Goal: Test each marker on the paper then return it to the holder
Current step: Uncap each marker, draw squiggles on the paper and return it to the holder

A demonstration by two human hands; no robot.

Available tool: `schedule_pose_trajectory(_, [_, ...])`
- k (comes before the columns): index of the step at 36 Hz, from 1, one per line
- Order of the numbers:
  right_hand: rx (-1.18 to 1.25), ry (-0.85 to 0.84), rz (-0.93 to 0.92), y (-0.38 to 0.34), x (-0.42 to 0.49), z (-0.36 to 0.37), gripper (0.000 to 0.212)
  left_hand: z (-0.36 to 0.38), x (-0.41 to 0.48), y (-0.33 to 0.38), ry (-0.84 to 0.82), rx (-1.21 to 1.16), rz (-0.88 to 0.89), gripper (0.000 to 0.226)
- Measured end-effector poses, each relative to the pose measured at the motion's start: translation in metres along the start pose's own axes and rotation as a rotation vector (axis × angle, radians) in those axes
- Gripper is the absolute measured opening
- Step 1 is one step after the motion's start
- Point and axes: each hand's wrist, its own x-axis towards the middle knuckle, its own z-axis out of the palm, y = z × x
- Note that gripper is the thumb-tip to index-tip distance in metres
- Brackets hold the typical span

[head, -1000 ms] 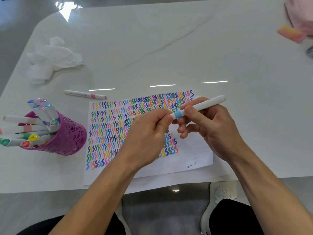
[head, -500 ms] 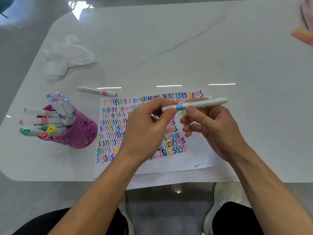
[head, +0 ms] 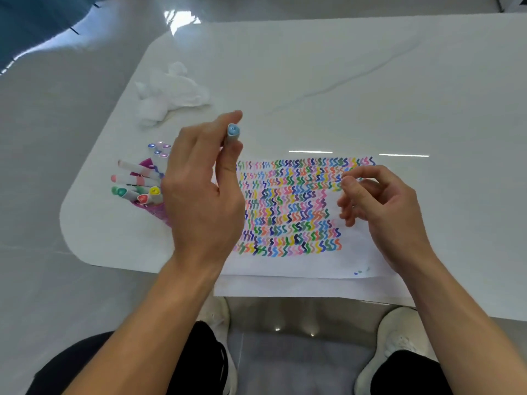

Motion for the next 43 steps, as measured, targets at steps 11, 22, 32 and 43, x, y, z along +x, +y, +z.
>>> schedule_pose_trajectory(11, [-0.034, -0.003, -0.033, -0.002, -0.003, 0.005, 0.004, -0.026, -0.002, -0.016, 0.018, 0.166, 0.054, 0.032])
schedule_pose_trajectory(22, [0.101, 0.151, -0.062, -0.002, 0.002, 0.011, 0.023, -0.032, -0.001, -0.031, -0.082, 0.285, -0.145, 0.026])
schedule_pose_trajectory(32, [0.322, 0.21, 0.105, -0.004, 0.007, 0.008, 0.019, -0.032, -0.003, -0.037, -0.217, 0.472, -0.257, 0.022])
schedule_pose_trajectory(43, [0.309, 0.174, 0.127, -0.001, 0.008, 0.006, 0.016, -0.018, 0.003, -0.031, -0.199, 0.377, 0.01, 0.023])
